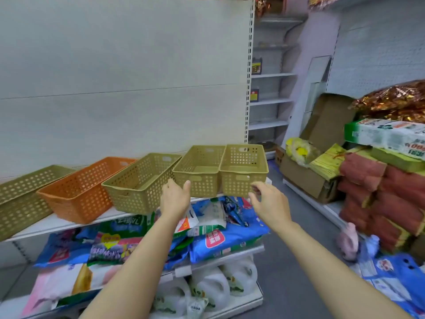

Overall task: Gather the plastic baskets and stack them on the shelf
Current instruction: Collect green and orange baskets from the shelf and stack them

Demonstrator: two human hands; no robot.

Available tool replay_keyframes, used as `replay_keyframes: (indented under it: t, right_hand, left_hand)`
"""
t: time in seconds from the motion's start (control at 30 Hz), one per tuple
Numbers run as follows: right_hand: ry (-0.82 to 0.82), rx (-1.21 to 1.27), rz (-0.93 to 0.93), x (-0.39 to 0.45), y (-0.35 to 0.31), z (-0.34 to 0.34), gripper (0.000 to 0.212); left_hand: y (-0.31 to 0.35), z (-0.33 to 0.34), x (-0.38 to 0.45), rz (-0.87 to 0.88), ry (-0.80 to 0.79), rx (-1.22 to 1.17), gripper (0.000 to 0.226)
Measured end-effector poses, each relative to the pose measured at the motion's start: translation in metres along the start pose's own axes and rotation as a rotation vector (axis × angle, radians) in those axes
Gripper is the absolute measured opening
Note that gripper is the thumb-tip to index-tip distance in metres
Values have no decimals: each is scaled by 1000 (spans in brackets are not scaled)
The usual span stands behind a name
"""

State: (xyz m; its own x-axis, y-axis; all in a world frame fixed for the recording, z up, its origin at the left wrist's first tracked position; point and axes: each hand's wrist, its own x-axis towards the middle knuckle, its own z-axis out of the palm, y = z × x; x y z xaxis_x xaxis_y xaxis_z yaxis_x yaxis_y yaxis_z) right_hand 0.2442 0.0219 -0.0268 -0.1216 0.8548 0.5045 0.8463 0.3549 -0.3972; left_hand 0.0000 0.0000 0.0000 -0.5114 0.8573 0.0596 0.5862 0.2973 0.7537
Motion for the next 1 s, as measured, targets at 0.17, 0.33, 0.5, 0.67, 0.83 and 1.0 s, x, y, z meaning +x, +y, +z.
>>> replay_keyframes:
  t: [0.17,0.33,0.5,0.67,0.83,1.0]
  right_hand:
    - [87,34,33,34,24,18,30]
    - [220,71,74,64,37,37,34]
    - [261,100,128,92,48,51,41]
    - [95,244,309,106,56,62,58]
    - [-36,349,417,107,60,70,61]
    - [25,382,537,112,44,77,67]
  left_hand:
    - [16,35,66,-380,-70,-490,81]
    - [20,64,106,-526,-12,-684,101]
    - [22,84,127,-585,-3,-901,94]
    - [33,85,141,-576,46,-874,73]
    - [57,67,140,-434,125,-829,65]
    - [79,34,162,-296,194,-938,52]
